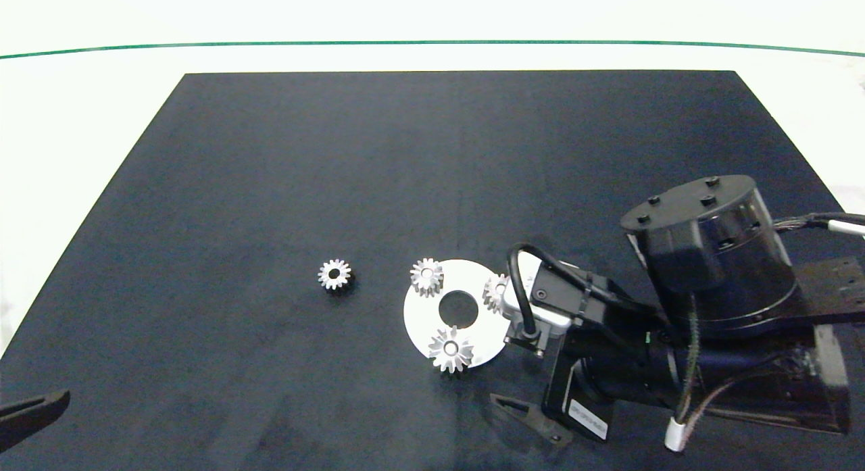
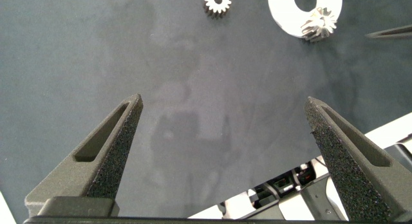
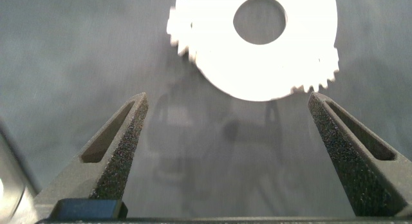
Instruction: Remove an incorrectly installed larger gear and replace it with the correct smaller gear
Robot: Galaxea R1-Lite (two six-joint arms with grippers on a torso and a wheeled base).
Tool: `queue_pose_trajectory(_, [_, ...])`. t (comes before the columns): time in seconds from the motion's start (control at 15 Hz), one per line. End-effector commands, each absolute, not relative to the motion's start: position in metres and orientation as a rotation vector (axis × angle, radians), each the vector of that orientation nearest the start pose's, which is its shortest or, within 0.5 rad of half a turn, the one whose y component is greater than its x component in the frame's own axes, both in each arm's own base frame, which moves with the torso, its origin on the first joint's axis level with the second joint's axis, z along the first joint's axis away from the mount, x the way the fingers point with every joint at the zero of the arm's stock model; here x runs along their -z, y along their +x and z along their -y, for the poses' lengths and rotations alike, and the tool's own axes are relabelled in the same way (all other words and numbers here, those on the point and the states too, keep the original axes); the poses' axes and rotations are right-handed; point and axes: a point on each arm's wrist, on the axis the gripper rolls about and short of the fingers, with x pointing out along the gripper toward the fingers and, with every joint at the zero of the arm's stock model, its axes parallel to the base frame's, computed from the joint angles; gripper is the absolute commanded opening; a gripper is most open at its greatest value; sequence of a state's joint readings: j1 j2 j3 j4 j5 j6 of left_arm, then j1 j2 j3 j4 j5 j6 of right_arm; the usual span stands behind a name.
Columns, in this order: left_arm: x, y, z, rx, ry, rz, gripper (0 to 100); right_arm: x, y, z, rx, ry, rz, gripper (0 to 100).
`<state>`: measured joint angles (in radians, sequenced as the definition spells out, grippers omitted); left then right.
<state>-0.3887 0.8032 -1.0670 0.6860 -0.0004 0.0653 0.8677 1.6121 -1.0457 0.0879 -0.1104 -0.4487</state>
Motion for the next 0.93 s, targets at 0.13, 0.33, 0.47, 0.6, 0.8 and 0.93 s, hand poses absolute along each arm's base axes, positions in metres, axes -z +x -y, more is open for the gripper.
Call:
queue_pose_trajectory(0.13, [-0.295,0.030,0.012,0.397,0.142,-0.395,100,-0.176,0.193,-0.247,-0.898,-0.745,-0.461,100])
queue_pose_trajectory(0.33, [-0.295,0.030,0.012,0.397,0.142,-0.392,100,-0.169,0.199,-0.259,-0.903,-0.745,-0.452,100])
queue_pose_trajectory(0.47, [-0.296,0.030,0.012,0.397,0.142,-0.392,100,-0.166,0.203,-0.263,-0.892,-0.746,-0.448,100])
queue_pose_trajectory(0.6, [-0.296,0.030,0.012,0.397,0.142,-0.392,100,-0.164,0.205,-0.266,-0.879,-0.747,-0.441,100])
queue_pose_trajectory(0.8, [-0.295,0.030,0.012,0.398,0.144,-0.395,100,-0.160,0.208,-0.268,-0.873,-0.740,-0.445,100])
queue_pose_trajectory(0.93, [-0.295,0.030,0.012,0.397,0.142,-0.394,100,-0.160,0.209,-0.267,-0.868,-0.739,-0.446,99])
